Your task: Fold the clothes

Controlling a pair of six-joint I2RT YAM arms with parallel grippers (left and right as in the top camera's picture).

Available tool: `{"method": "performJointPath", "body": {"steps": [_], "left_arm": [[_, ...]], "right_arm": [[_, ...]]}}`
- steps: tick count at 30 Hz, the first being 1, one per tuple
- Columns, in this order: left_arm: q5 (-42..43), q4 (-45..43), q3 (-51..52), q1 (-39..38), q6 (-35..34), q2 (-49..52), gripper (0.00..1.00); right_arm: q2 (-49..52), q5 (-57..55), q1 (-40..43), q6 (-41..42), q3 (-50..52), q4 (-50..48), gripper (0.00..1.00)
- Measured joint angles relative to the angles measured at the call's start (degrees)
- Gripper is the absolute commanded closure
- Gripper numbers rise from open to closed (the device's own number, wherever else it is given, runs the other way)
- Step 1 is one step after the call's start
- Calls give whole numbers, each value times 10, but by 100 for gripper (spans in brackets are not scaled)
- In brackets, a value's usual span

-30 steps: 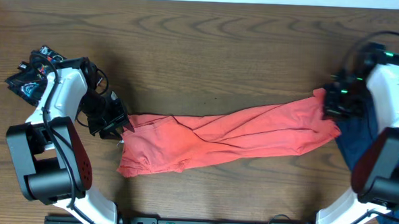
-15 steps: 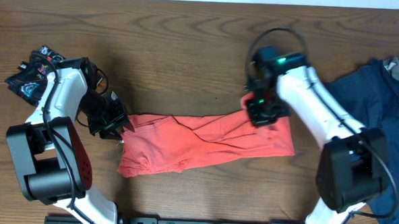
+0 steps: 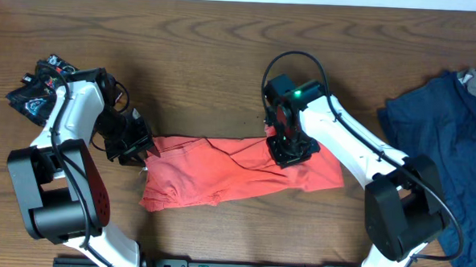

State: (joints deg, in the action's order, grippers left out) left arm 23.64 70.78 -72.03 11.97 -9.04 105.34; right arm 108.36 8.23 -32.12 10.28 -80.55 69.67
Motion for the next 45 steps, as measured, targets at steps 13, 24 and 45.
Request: {"method": "performJointPath", "body": {"steps": [13, 24, 45], "left_arm": [[-16, 13, 1, 0, -1, 0, 40], [-24, -74, 101, 0, 2, 0, 28], [-35, -73, 92, -36, 13, 3, 94]], "right_arm": [[0, -75, 50, 69, 0, -6, 61], [0, -96, 137, 84, 0, -6, 59], [0, -106, 169, 84, 1, -6, 60]]}}
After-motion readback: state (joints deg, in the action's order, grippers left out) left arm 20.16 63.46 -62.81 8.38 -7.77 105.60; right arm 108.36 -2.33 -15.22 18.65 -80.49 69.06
